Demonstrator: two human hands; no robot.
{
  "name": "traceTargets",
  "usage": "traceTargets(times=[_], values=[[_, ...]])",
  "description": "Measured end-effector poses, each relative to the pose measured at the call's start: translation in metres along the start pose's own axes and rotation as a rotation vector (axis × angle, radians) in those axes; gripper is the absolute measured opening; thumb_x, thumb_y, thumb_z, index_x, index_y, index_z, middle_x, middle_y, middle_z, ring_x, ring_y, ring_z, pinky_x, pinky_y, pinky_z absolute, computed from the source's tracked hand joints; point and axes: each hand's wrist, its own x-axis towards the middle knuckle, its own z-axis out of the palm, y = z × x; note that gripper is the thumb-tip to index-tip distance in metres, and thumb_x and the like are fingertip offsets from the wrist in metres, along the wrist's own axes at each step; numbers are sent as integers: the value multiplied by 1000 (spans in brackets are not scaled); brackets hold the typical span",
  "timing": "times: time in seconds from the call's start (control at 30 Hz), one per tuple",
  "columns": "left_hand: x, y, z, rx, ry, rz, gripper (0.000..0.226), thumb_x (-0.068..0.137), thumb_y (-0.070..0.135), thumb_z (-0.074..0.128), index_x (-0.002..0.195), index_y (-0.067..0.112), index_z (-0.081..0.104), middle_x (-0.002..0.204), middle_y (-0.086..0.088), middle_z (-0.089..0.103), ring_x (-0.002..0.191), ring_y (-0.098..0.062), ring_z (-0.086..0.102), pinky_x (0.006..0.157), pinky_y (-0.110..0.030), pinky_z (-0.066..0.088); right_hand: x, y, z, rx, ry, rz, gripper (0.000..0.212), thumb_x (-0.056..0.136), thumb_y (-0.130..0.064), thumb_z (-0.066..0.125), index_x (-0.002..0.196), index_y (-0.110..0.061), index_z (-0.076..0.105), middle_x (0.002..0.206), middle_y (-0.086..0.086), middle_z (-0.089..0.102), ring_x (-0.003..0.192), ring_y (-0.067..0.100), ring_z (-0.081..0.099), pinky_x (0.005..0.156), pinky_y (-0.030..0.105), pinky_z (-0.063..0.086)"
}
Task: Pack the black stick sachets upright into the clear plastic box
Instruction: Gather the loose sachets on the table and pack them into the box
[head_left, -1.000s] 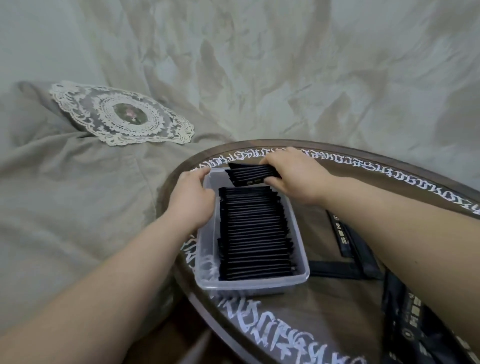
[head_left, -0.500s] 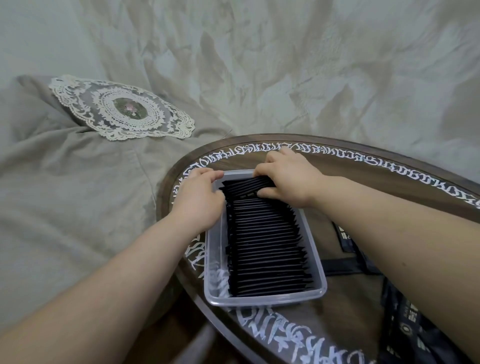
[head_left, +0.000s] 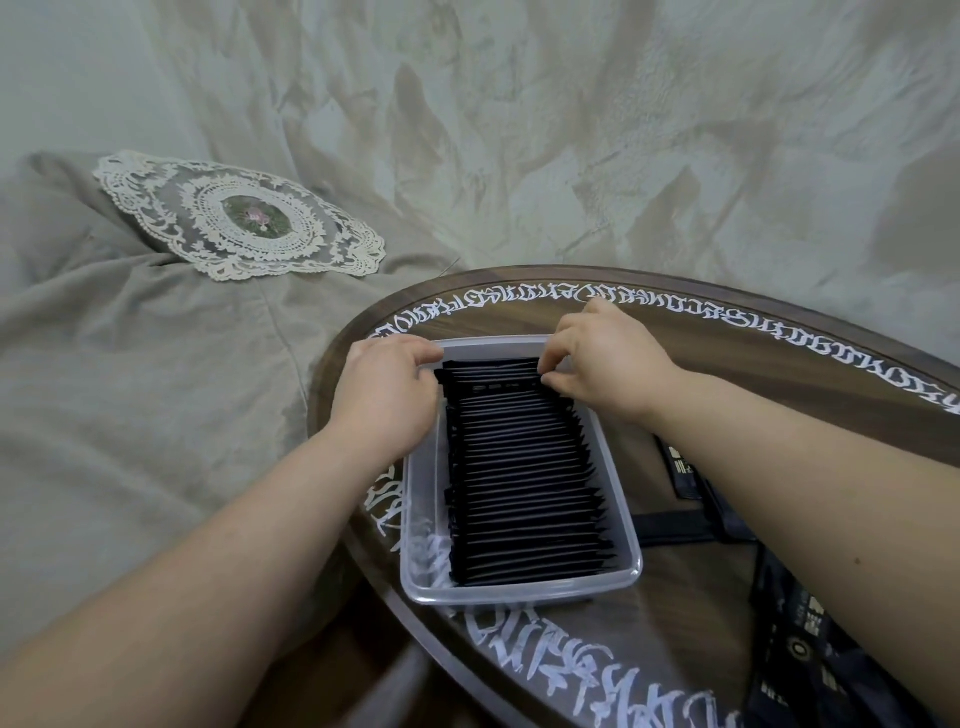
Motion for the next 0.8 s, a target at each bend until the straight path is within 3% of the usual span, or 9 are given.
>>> traceTargets(times=[0.2, 0.3, 0.47, 0.6, 0.7, 0.8], values=[[-4, 4, 0, 30, -200, 54, 45, 95, 3, 39, 134, 17, 55, 143, 6, 49, 141, -21, 24, 113, -20, 12, -1, -2, -5, 18, -13, 30, 15, 89, -30, 61, 93, -27, 75, 95, -4, 63, 98, 21, 43, 80, 36, 45], [-5, 7, -2, 143, -284, 50, 48, 97, 10, 35, 143, 21, 43, 151, 8, 38, 146, -24, 12, 118, -30, 13, -3, -4, -5, 16, -27, 38, 15, 89, -30, 60, 93, -27, 74, 93, -5, 62, 99, 21, 44, 79, 35, 45], [-6, 15, -7, 325, -347, 28, 36, 94, 13, 33, 126, 19, 50, 145, 3, 42, 147, -27, 7, 112, -56, 23, 3, -9, -2, -42, -83, 59, 15, 90, -34, 59, 92, -25, 71, 89, -5, 55, 100, 19, 42, 72, 30, 40], [-7, 19, -7, 423, -328, 13, 33, 93, 13, 33, 122, 16, 49, 141, 0, 46, 147, -26, 6, 112, -60, 20, 3, -7, 0, 16, -23, 66, 15, 89, -32, 60, 95, -25, 71, 88, -7, 54, 98, 19, 43, 76, 32, 44], [-4, 17, -6, 363, -396, 7, 25, 91, 10, 33, 109, 16, 49, 137, 0, 48, 147, -26, 7, 110, -62, 20, 2, -8, 2, 8, -20, 64, 15, 90, -31, 59, 95, -25, 71, 85, -8, 50, 98, 20, 44, 76, 33, 45], [-1, 8, -4, 262, -432, 52, 30, 91, 9, 33, 115, 19, 50, 141, 5, 44, 147, -30, 8, 111, -60, 23, 5, -10, 2, -10, -34, 78, 15, 90, -28, 57, 94, -24, 71, 90, -5, 60, 100, 22, 46, 70, 31, 39]])
